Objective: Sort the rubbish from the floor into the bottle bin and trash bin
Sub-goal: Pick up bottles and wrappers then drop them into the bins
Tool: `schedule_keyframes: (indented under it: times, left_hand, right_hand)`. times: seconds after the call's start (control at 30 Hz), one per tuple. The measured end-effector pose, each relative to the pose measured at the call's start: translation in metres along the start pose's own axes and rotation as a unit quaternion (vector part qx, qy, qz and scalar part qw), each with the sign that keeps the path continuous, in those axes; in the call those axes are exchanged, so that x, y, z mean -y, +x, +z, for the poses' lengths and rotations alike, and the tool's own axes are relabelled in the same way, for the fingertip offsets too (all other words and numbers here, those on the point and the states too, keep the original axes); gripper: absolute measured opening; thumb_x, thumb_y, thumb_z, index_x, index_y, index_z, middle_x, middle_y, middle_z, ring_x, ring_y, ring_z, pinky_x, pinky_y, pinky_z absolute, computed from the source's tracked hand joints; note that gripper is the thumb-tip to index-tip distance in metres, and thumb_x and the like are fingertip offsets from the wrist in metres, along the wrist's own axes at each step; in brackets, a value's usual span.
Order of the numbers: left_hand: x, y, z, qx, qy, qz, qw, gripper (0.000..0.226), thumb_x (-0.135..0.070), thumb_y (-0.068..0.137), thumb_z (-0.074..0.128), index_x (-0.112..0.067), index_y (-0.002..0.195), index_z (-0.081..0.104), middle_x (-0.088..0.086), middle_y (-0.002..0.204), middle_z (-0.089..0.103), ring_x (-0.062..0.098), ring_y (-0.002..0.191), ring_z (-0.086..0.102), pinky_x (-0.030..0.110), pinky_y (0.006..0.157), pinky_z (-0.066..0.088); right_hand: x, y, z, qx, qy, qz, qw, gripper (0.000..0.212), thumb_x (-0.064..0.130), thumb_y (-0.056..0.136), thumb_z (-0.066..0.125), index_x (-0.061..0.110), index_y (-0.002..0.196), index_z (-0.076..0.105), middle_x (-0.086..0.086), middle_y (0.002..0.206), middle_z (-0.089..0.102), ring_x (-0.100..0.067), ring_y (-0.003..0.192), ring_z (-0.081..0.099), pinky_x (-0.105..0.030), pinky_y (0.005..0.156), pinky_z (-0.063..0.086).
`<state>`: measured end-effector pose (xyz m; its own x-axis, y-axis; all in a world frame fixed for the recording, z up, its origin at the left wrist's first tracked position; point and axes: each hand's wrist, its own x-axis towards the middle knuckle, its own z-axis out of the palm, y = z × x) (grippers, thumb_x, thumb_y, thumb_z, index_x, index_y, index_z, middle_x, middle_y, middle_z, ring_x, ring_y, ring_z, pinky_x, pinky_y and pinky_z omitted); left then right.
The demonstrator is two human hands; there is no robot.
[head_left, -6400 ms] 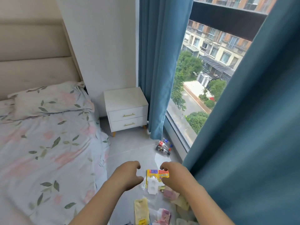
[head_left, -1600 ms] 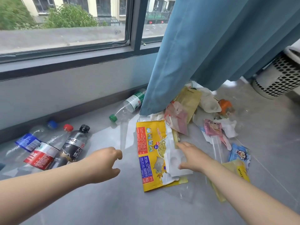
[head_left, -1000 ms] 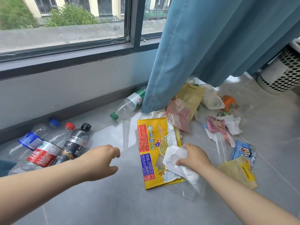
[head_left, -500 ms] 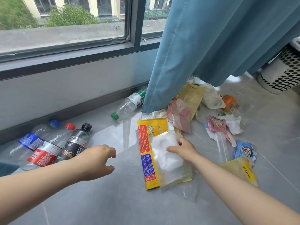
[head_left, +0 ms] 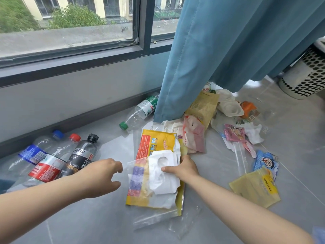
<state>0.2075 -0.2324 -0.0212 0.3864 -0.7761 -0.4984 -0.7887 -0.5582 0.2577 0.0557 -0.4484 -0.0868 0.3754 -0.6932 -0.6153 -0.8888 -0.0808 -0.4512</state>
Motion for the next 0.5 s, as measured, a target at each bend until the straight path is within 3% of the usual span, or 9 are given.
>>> schedule_keyframes:
  times: [0.1, 0.27, 0.37, 0.5]
  left_hand:
    - [0.0006, 0.0009, -0.0003, 0.000, -0.002, -0.003, 1.000, 0.039, -0.042, 0.090, 0.052, -0.029, 0.127, 0.048, -0.010, 0.125, 0.052, 0.010, 0.111, 0.055, 0.021, 0.091, 0.044]
    - [0.0047, 0.0009, 0.0007, -0.001, 0.001, -0.008, 1.000, 0.039, -0.043, 0.090, 0.052, -0.030, 0.126, 0.048, -0.010, 0.124, 0.052, 0.010, 0.111, 0.055, 0.022, 0.091, 0.045]
    - [0.0064, 0.0010, 0.0013, -0.001, 0.003, -0.011, 1.000, 0.040, -0.043, 0.089, 0.053, -0.029, 0.127, 0.048, -0.010, 0.125, 0.052, 0.010, 0.111, 0.055, 0.022, 0.092, 0.045]
    - [0.0069, 0.0016, 0.0025, -0.002, -0.002, -0.014, 1.000, 0.040, -0.041, 0.090, 0.052, -0.028, 0.127, 0.048, -0.009, 0.125, 0.052, 0.010, 0.111, 0.055, 0.021, 0.091, 0.044]
  right_hand:
    - [-0.0023, 0.0010, 0.0089, 0.016, -0.038, 0.015, 0.999, 0.073, 0.059, 0.042, 0.081, 0.016, 0.098, 0.064, 0.000, 0.106, 0.067, -0.021, 0.096, 0.064, -0.032, 0.078, 0.053]
    - [-0.0023, -0.0010, 0.0115, -0.042, -0.082, 0.021, 0.996, 0.058, 0.053, 0.058, 0.081, 0.017, 0.101, 0.065, -0.005, 0.118, 0.056, -0.028, 0.111, 0.054, -0.029, 0.091, 0.046]
    - [-0.0048, -0.0025, 0.0095, -0.072, -0.016, 0.017, 0.997, 0.049, 0.042, 0.063, 0.083, 0.012, 0.098, 0.065, -0.005, 0.114, 0.047, -0.025, 0.103, 0.055, -0.026, 0.080, 0.044]
    - [-0.0064, -0.0058, 0.0123, -0.054, 0.124, -0.001, 0.991, 0.029, 0.022, 0.062, 0.084, 0.008, 0.075, 0.062, -0.009, 0.089, 0.070, -0.023, 0.076, 0.064, -0.031, 0.066, 0.050]
